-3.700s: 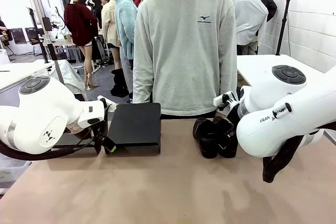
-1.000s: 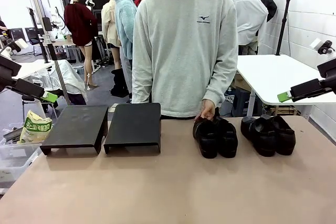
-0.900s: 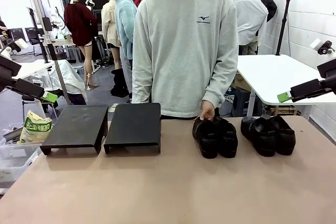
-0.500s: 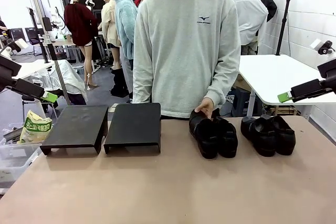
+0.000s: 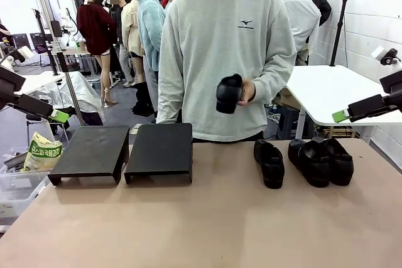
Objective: Organize the shoes by placing them on the stand.
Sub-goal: Pick up one Shoe and place it in the middle of the table.
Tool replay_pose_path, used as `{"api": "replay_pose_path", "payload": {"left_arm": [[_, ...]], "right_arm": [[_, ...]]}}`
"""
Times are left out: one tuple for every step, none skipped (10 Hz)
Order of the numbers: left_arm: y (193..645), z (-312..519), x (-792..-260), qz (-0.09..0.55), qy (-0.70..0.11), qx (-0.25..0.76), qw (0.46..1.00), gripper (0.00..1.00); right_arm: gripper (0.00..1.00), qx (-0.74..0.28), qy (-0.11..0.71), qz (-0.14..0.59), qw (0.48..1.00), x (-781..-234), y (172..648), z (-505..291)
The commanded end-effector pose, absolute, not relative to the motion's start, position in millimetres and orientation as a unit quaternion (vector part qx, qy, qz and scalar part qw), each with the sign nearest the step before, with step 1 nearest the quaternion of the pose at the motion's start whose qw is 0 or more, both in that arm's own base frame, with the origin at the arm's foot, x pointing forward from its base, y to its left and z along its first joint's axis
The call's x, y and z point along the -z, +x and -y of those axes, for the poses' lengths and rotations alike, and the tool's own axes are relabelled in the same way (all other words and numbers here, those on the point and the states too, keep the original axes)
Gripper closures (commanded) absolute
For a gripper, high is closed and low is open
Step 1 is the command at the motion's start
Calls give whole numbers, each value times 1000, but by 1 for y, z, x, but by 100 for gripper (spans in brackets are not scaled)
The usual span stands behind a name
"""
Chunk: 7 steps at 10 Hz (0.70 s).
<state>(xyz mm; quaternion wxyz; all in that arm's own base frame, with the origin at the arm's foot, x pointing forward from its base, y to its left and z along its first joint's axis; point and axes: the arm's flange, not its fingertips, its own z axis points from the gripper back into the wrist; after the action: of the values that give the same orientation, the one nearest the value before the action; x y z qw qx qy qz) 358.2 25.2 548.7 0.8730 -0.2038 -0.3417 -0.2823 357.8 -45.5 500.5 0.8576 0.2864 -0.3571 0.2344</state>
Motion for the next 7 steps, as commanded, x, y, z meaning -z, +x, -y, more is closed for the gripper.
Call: {"api": "replay_pose_path", "payload": {"left_arm": [[358,-28,-548,343,-205,293,868,0],[358,-28,-548,343,-205,293,868,0],[358,-28,-548,343,-205,293,868,0],[358,-28,-548,343,-205,293,868,0],[358,-28,-548,343,-205,293,868,0],[358,-28,-548,343,-205,293,868,0],[358,-28,-548,343,-205,293,868,0]], "right_arm": [[0,-242,293,360,852,-499,361,46],[0,-242,293,360,852,-499,361,46],[0,-242,293,360,852,-499,361,46],[0,-242,293,360,852,-499,361,46],[0,-242,293,360,852,-499,361,46],[0,-242,293,360,852,-499,361,46],[0,-235,286,355,858,-500,357,46]]}}
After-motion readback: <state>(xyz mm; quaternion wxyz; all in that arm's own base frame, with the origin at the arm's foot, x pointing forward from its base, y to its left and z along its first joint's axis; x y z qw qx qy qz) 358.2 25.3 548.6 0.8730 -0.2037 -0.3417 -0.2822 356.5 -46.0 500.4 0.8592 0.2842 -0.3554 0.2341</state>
